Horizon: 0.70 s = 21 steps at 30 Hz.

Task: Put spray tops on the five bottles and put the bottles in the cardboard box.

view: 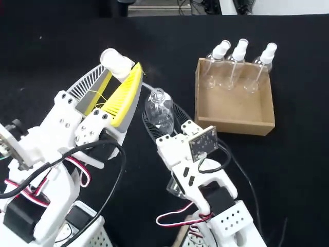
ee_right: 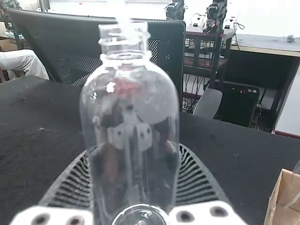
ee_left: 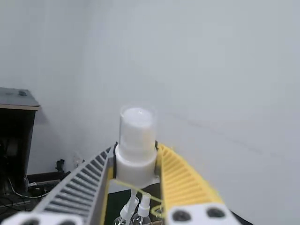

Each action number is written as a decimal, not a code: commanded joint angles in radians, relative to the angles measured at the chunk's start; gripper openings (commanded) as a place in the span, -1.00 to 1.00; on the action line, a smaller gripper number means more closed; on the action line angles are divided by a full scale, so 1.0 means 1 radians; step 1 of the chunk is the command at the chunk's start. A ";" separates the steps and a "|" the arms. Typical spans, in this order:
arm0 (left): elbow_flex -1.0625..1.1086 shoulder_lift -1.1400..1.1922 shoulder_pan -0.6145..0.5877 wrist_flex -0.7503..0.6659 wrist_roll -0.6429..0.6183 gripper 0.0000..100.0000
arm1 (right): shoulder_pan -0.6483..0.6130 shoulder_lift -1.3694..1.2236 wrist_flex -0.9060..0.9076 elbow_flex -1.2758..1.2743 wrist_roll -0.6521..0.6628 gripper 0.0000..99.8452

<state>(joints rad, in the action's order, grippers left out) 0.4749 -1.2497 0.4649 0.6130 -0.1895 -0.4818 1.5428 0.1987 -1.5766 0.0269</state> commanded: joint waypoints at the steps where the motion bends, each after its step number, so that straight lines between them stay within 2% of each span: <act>1: -0.054 0.002 0.012 0.000 0.008 -0.94 | -0.012 0.018 -0.034 0.002 -0.008 -0.98; 10: -0.054 0.005 0.010 -0.002 0.086 -0.94 | -0.012 0.018 -0.034 0.002 -0.008 -0.98; 21: -0.033 -0.006 0.010 -0.041 0.092 -0.94 | -0.012 0.018 -0.034 0.002 -0.008 -0.98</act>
<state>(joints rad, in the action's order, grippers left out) 0.4749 -1.2528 0.4680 0.5961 -0.1066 -0.4818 1.5428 0.1987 -1.5766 0.0269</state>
